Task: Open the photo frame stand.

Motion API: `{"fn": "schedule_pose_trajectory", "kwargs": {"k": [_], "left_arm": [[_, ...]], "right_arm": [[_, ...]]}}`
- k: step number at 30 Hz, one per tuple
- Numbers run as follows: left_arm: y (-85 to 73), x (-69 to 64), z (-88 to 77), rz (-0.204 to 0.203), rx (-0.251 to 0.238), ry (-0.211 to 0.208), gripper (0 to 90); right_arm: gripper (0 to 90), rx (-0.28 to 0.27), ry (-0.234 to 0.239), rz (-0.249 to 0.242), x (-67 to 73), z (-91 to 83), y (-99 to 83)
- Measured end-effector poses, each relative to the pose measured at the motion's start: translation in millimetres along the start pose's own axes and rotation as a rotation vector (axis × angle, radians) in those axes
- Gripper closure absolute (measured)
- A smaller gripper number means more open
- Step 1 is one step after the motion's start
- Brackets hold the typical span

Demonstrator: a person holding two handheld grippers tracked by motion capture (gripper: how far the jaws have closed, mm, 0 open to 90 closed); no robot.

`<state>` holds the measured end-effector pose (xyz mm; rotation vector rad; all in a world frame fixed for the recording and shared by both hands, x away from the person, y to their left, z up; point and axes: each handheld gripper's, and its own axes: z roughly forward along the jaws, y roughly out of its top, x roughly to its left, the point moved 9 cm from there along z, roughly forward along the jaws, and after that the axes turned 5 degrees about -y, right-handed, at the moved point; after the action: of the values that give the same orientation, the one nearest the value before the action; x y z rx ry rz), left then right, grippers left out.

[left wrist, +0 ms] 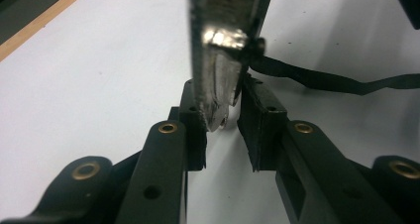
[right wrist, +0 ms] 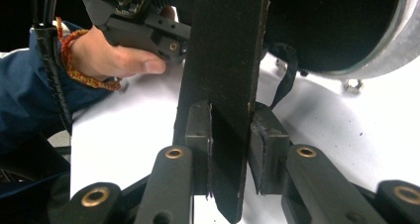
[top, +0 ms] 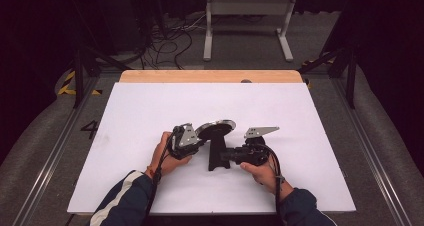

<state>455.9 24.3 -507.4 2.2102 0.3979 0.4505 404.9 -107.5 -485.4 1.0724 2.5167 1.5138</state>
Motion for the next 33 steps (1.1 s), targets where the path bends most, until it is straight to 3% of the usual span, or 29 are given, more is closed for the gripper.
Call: {"fn": "schedule_pose_trajectory", "kwargs": {"k": [13,25,33], "left_arm": [[-2.8,4.4,1.7,0.006,0.02,0.032,75.1],[-3.9,4.7,-0.2,0.014,0.017,0.022,75.1],[-4.4,9.3,-13.4,0.025,-0.002,0.005,70.3]], "right_arm": [[73.4,0.034,-0.035,-0.011,-2.7,6.6,-6.2],[73.5,0.034,-0.044,-0.021,-3.1,6.1,-6.8],[71.0,0.024,-0.08,-0.037,-5.2,1.7,-3.8]]}}
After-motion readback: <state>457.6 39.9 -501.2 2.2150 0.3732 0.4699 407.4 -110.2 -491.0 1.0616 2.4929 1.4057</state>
